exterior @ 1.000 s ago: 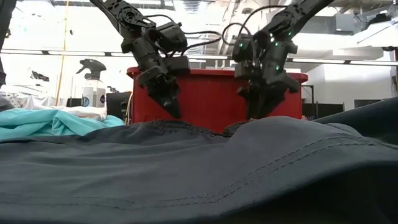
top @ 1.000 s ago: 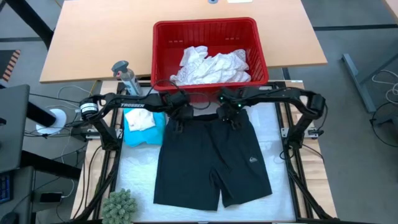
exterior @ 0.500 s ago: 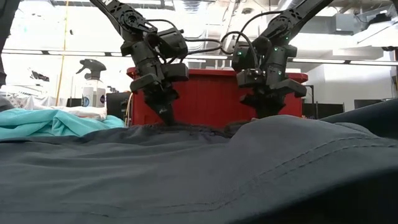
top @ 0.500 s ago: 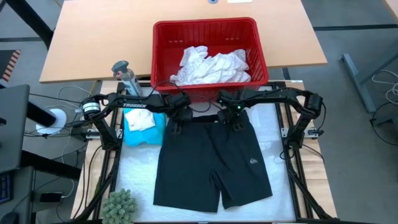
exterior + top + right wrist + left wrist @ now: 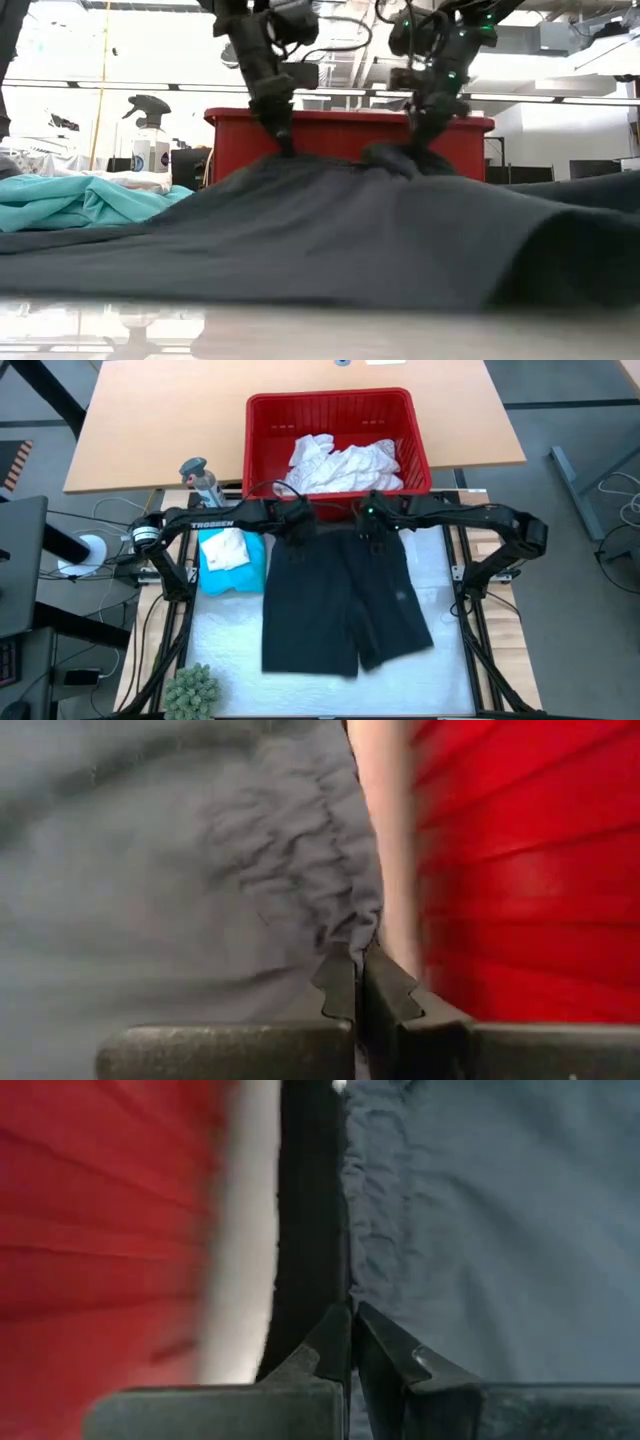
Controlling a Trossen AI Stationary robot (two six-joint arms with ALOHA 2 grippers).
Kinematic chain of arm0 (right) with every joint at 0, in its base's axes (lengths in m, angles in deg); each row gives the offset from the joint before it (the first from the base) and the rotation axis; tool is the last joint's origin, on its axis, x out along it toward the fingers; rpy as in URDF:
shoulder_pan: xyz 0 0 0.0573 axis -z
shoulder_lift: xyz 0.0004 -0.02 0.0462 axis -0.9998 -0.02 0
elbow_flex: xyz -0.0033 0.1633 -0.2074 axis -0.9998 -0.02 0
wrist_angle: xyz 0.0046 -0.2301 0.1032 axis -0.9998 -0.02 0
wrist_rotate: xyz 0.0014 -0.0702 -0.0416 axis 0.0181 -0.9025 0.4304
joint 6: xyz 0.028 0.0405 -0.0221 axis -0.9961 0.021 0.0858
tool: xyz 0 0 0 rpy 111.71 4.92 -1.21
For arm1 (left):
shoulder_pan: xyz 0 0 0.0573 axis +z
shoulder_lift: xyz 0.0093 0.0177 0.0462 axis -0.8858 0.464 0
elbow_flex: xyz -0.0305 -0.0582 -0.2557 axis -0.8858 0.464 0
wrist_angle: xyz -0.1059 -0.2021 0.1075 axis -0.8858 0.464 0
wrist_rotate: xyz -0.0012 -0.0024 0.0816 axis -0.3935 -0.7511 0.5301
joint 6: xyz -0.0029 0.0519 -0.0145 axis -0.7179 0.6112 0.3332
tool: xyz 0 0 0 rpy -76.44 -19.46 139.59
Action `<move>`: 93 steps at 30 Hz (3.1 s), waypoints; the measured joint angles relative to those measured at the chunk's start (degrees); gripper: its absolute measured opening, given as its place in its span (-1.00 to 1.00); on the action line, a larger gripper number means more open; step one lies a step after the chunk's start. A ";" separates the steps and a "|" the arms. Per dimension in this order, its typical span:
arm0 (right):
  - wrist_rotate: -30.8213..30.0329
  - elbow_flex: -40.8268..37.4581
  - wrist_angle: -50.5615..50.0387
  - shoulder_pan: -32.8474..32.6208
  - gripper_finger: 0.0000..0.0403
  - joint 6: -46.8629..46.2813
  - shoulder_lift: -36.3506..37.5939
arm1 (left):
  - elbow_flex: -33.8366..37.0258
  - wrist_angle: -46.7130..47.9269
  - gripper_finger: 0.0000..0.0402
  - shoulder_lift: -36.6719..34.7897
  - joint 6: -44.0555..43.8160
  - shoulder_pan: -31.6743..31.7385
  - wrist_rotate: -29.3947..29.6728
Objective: Fold laundry
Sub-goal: Fold the black shorts
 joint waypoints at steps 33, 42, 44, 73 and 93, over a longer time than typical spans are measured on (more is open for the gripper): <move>-13.34 -0.32 -5.18 5.54 -0.02 -18.11 -5.90 | 0.40 4.26 -1.00 1.76 -10.54 -5.54 29.61; -9.30 -0.49 -5.48 5.75 -0.05 -22.51 0.08 | -0.99 2.08 -1.00 0.02 -8.29 -5.80 24.18; -5.46 -0.49 -5.17 5.30 -0.05 -23.00 1.12 | -1.00 1.55 -1.00 0.63 -7.95 -5.55 20.16; -2.56 -0.53 -3.96 2.29 0.12 -23.45 0.72 | -0.98 -0.64 -0.14 3.10 6.12 -2.68 19.36; -2.53 -0.53 -2.47 4.73 -0.10 -18.56 3.79 | -0.95 -1.30 0.04 1.14 -4.96 -7.66 15.15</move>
